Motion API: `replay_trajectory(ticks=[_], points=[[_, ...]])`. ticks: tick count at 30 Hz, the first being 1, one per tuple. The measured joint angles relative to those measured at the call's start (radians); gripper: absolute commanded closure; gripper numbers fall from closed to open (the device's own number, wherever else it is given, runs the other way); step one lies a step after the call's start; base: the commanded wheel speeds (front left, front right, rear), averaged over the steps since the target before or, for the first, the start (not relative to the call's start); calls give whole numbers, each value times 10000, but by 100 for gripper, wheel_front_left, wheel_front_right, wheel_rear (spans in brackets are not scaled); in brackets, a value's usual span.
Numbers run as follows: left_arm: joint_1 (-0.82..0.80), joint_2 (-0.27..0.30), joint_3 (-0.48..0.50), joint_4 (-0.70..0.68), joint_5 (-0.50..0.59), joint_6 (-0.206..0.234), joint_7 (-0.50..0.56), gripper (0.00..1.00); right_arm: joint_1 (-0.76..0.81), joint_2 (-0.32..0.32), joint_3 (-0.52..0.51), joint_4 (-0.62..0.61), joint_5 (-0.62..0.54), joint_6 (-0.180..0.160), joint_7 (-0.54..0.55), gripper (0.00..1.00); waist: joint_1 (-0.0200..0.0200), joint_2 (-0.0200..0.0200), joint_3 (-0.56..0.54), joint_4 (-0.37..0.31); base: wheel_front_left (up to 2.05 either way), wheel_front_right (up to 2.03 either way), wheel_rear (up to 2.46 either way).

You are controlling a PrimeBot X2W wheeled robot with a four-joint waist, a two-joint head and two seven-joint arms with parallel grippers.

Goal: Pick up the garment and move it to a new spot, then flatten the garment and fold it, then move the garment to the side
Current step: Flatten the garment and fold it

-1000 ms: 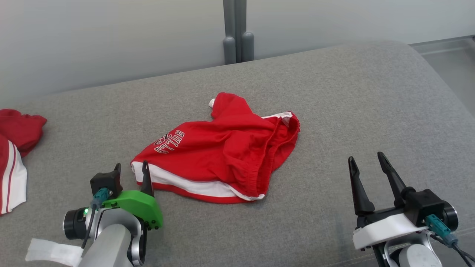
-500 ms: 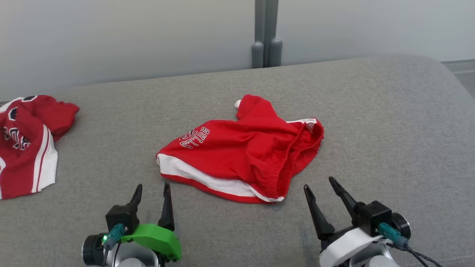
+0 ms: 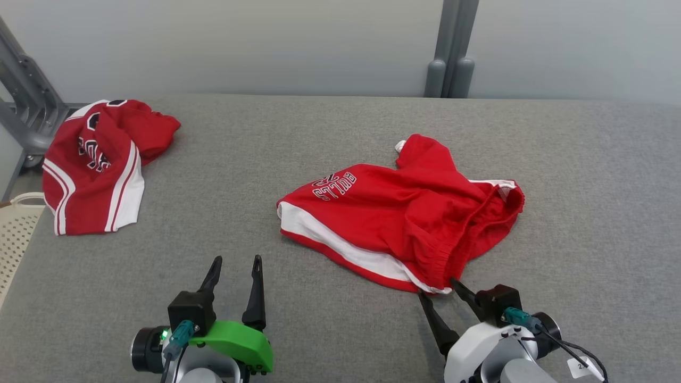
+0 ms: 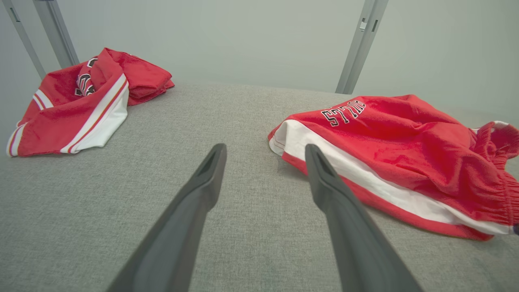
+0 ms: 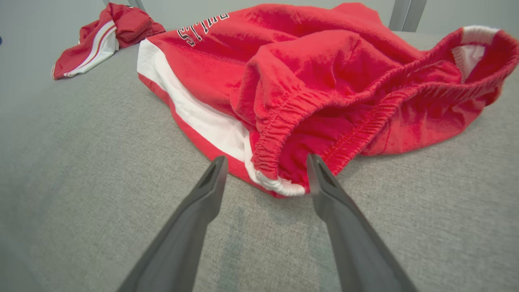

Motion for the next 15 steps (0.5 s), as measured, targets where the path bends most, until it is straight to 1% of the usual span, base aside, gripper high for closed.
replay_trajectory(ticks=[2, 3, 4, 5, 6, 7, 8, 9, 12, 15], points=[[1, -25, 19, -33, 48, -10, 0, 0, -182, 0, 84, 424, 155, 0, 0, 0, 0, 0, 40, 156, 0, 0, 0], [2, -40, 42, -44, 73, -10, 0, 0, -306, 0, 125, 529, 270, 0, 0, 2, 0, 0, 64, 218, 0, 0, 0], [4, -50, 63, -56, 79, -12, 0, 0, -433, 0, 146, 593, 330, 0, 0, 29, 0, 0, 91, 268, 0, 0, 0], [7, -59, 94, -63, 98, -31, 0, 0, -531, 2, 155, 627, 395, 0, 0, 51, 0, 0, 121, 301, 0, 0, 0], [12, -67, 136, -63, 100, -42, 0, 0, -603, 10, 173, 665, 441, 0, 0, 59, 0, 0, 151, 318, 0, 0, 0], [22, -77, 178, -61, 115, -42, 0, 0, -648, 10, 173, 708, 489, 0, 0, 70, 0, 0, 174, 321, 0, 0, 0], [36, -84, 213, -59, 136, -42, 0, 0, -671, 4, 184, 757, 512, 0, 0, 91, 0, 0, 183, 306, 0, 0, 0], [71, -92, 251, -54, 148, -46, 0, 0, -698, 2, 203, 802, 543, 0, 0, 100, 0, 0, 188, 277, 0, 0, 0], [126, -117, 322, -42, 173, -61, 0, 0, -828, 6, 198, 830, 621, 0, 0, 100, 0, 0, 203, 153, 0, 0, 0], [128, -134, 378, -50, 222, -84, 0, 0, -867, 4, -36, 616, 763, 0, 0, 100, 0, 0, 221, -16, 0, 0, 0]])
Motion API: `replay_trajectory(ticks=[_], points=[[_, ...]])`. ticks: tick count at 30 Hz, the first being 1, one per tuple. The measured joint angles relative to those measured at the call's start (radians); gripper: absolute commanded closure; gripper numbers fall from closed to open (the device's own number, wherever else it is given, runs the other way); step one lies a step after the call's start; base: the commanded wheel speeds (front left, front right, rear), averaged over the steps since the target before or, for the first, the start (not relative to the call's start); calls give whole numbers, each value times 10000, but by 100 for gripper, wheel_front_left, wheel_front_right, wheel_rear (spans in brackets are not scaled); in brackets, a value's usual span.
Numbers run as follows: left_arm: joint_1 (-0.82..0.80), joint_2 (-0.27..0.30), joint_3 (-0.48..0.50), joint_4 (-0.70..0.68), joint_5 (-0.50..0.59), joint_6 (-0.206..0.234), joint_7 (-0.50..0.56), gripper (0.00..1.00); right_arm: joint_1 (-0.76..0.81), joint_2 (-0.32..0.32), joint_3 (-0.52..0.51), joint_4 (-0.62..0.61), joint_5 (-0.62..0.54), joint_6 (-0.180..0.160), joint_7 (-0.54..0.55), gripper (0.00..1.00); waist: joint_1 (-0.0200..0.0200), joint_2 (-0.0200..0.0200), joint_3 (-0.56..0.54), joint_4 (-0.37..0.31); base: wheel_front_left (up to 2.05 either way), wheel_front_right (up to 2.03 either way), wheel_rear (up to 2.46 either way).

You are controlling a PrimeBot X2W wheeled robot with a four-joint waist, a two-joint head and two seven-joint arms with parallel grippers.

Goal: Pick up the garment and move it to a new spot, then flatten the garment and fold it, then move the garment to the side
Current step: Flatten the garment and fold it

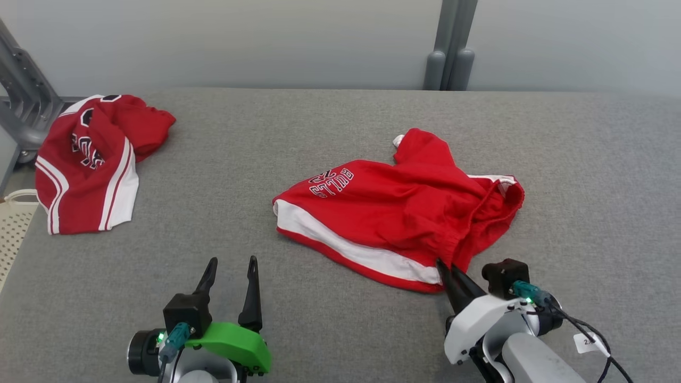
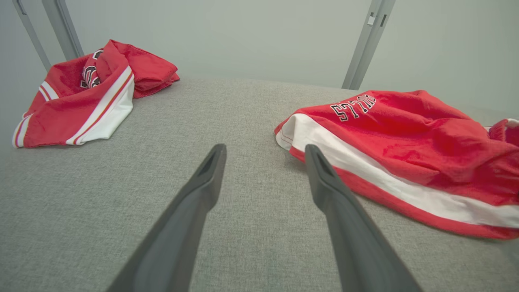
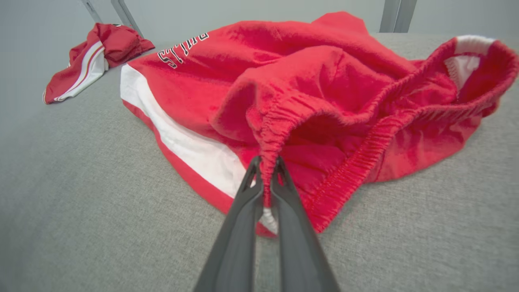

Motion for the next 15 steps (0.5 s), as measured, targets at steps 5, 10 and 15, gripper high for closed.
replay_trajectory(ticks=[5, 10, 15], points=[[70, -27, 84, 15, 17, -12, 0, 0, 58, -44, -537, -408, 159, 0, 0, 100, 0, 0, 2, -360, 0, 0, 0], [99, -46, 138, 25, 12, -44, 0, 0, 228, -631, -711, -464, 474, 0, 0, 100, 0, 0, -24, -751, 0, 0, 0], [102, -58, 115, 59, 12, -92, 0, 0, 118, -1120, -640, -274, 834, 0, 0, 100, 0, 0, -11, -1076, 0, 0, 0]])
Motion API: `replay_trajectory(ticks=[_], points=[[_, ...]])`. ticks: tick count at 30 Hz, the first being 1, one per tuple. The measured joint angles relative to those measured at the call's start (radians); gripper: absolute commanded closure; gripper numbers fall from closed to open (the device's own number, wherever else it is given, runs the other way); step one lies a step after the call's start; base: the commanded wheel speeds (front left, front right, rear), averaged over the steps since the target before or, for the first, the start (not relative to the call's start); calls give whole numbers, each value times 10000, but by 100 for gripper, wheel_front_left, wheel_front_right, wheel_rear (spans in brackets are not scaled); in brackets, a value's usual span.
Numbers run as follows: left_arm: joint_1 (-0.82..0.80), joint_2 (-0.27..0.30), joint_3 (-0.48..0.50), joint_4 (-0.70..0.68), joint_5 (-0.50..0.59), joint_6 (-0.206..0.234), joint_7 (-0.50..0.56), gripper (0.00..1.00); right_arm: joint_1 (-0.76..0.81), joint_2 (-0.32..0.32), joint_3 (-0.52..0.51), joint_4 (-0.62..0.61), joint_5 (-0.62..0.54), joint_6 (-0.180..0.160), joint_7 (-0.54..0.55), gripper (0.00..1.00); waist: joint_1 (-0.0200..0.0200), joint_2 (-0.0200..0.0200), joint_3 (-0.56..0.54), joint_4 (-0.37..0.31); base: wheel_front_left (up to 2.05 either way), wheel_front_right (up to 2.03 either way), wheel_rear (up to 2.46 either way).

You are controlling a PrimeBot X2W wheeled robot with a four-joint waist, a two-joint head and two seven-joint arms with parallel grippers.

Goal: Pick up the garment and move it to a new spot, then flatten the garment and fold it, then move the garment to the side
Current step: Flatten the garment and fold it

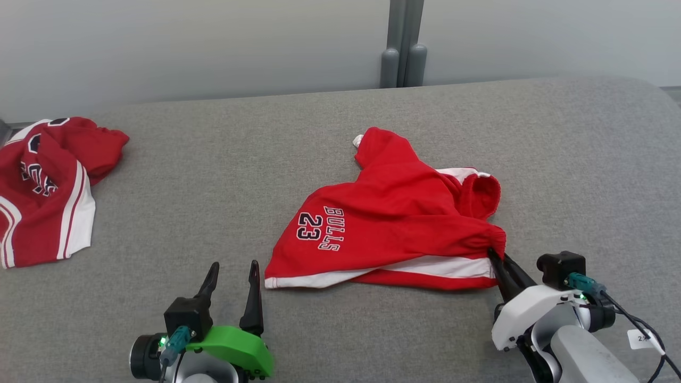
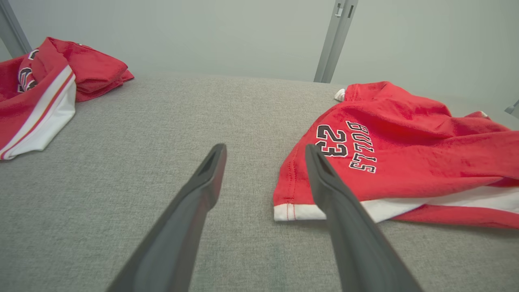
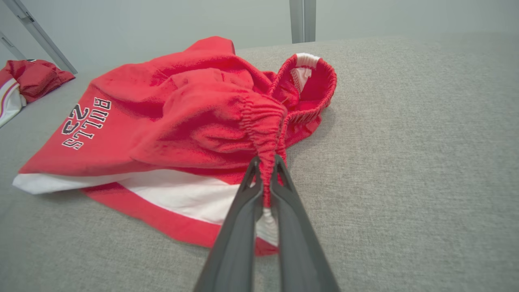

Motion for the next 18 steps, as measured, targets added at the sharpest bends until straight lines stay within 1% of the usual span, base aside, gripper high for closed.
replay_trajectory(ticks=[4, 5, 13, 15, 16, 17, 18], points=[[-3, -8, -13, 8, 6, -40, 0, 0, -198, -209, 251, 353, 194, 0, 0, 100, 0, 0, 76, -103, 0, 0, 0], [-13, -8, -8, 13, 12, -46, 0, 0, -359, -288, 477, 639, 199, 0, 0, 100, 0, 0, 146, -137, 0, 0, 0], [-58, -12, 4, 4, 75, -81, 0, 0, -872, -433, 732, 1254, 201, 0, 0, 100, 0, 0, 324, -205, 0, 0, 0], [-64, -15, 8, -17, 81, -82, 0, 0, -903, -437, 650, 1225, 142, 0, 0, 64, 0, 0, 329, -235, 0, 0, 0], [-64, -15, 10, -25, 98, -84, 0, 0, -902, -435, 608, 1197, 94, 0, 0, 44, 0, 0, 325, -255, 0, 0, 0], [-64, -15, 21, -42, 102, -86, 0, 0, -895, -431, 564, 1131, 44, 0, 0, 0, 0, 0, 320, -283, 0, 0, 0], [-64, -15, 25, -54, 102, -96, 0, 0, -872, -430, 493, 1034, -12, 0, 0, 0, 0, 0, 311, -314, 0, 0, 0]])
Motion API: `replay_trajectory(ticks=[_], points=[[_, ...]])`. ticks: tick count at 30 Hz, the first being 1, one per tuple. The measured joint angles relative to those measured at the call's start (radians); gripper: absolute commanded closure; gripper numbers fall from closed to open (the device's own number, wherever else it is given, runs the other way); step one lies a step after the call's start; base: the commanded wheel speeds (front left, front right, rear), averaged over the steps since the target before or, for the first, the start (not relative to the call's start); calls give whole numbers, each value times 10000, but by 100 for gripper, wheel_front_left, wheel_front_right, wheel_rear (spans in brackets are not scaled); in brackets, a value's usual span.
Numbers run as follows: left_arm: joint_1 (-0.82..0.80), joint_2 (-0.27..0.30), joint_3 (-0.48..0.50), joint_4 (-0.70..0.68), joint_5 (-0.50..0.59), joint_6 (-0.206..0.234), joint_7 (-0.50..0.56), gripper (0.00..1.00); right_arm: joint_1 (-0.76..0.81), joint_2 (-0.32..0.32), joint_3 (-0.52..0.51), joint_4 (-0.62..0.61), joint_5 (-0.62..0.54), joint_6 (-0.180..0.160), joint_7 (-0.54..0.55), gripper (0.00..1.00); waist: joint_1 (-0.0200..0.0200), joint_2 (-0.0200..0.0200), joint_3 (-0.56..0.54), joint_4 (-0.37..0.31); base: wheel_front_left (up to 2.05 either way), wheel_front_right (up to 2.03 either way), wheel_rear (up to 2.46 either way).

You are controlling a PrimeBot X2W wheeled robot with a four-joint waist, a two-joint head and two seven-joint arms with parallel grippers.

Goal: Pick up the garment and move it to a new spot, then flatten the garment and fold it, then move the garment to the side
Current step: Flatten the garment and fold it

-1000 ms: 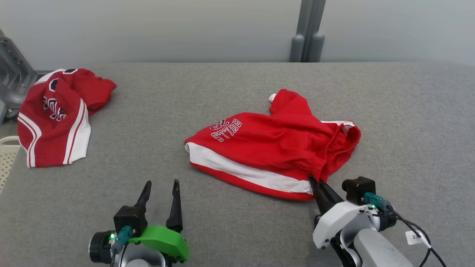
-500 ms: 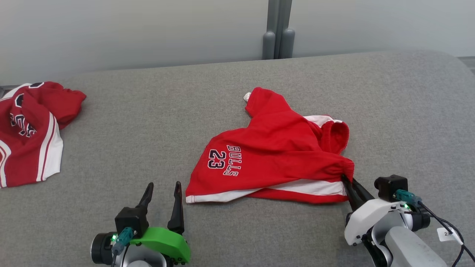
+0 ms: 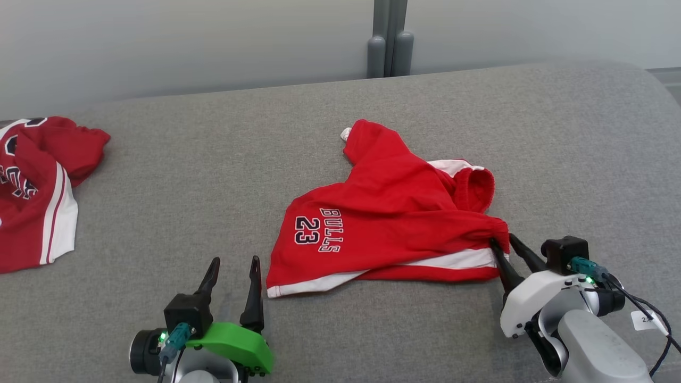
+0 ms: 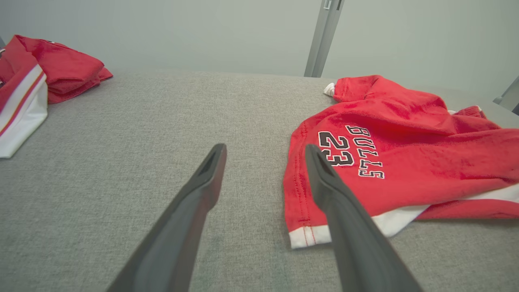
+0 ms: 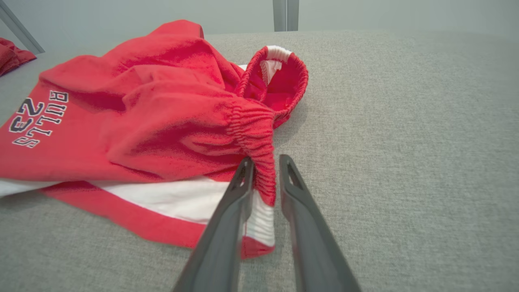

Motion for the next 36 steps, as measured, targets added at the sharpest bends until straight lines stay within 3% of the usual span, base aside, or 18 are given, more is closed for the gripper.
replay_trajectory(ticks=[12, 26, 36], points=[[96, -10, 107, -399, -230, -117, 0, 0, 1301, 52, -1375, -2485, -857, 0, 0, 0, 0, 0, -308, -514, 0, 0, 0], [1160, -12, 947, -1639, 75, 242, 0, 0, 2642, 731, -2374, -5768, -2522, 0, 0, 0, 0, 0, -798, -1022, 0, 0, 0], [1642, -12, 1338, -1946, 259, 339, 0, 0, 2965, 1150, -2443, -6487, -2972, 0, 0, 0, -1, 0, -797, -686, 0, 0, 0]])
